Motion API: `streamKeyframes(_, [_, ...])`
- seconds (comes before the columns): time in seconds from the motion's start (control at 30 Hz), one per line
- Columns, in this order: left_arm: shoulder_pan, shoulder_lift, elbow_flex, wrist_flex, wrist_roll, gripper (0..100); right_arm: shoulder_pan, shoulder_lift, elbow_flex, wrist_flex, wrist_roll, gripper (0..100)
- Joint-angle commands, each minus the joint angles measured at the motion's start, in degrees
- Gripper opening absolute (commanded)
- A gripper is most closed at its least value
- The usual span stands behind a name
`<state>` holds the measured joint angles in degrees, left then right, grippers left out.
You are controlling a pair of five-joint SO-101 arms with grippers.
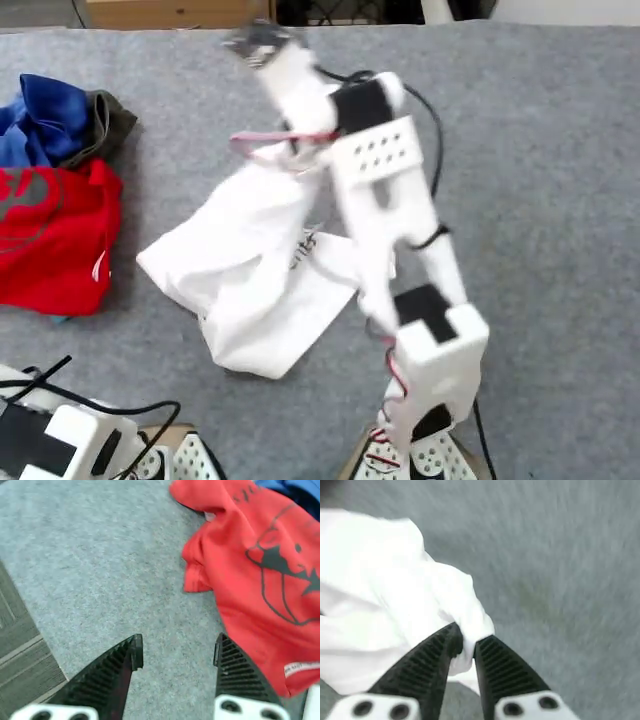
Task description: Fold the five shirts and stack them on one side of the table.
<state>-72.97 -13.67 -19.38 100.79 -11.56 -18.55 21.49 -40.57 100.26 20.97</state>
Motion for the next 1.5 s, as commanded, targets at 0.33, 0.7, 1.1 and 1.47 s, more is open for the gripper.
streamKeyframes(0.33, [17.63,-1.67,15.34,-0.09,-2.73,25,26.29,12.09,14.9,-1.14,11.34,1.5])
streamKeyframes(0.7, [36.88,-10.55,34.15,-3.6,-6.24,25,39.3,12.35,29.76,-3.96,34.2,1.5])
streamKeyframes(1.1, [51.47,-26.73,53.23,-8.79,-5.8,25,48.44,9.01,33.63,-3.69,47.56,34.2])
streamKeyframes(1.47, [52.0,-27.08,53.41,-9.05,-5.8,25,48.62,-10.15,34.07,-2.99,45.89,27.3])
